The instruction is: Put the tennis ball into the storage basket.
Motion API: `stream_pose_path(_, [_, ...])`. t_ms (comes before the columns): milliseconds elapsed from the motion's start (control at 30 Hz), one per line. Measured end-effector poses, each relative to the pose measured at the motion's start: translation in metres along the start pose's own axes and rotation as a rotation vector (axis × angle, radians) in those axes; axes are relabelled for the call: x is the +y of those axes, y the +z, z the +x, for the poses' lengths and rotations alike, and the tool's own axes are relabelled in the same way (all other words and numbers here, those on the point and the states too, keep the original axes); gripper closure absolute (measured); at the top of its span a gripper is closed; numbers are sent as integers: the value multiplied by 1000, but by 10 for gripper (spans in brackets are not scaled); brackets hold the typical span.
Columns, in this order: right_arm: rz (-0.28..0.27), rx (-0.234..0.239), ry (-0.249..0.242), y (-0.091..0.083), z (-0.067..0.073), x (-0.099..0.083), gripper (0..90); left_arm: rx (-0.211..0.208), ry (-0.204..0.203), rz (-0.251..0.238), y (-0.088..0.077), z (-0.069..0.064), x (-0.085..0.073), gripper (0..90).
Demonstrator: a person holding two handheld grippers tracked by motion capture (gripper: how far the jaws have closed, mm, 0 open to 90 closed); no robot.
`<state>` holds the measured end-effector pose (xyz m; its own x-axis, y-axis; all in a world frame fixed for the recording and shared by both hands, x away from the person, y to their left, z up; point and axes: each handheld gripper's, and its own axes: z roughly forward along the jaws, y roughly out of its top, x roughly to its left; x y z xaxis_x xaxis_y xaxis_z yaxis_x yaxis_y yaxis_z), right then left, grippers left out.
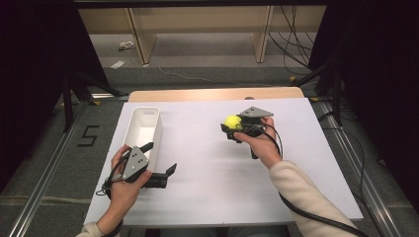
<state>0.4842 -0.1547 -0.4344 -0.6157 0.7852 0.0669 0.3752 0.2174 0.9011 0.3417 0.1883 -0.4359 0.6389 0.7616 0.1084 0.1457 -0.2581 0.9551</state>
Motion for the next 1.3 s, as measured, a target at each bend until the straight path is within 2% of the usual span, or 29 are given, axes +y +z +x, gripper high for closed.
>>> stream_pose_path(800, [-7,23,-21,0,11,4,265,1,0,-1,0,0,0,0])
stream_pose_path(1300, [-3,50,-12,0,16,4,264,2,3,-2,0,0,0,0])
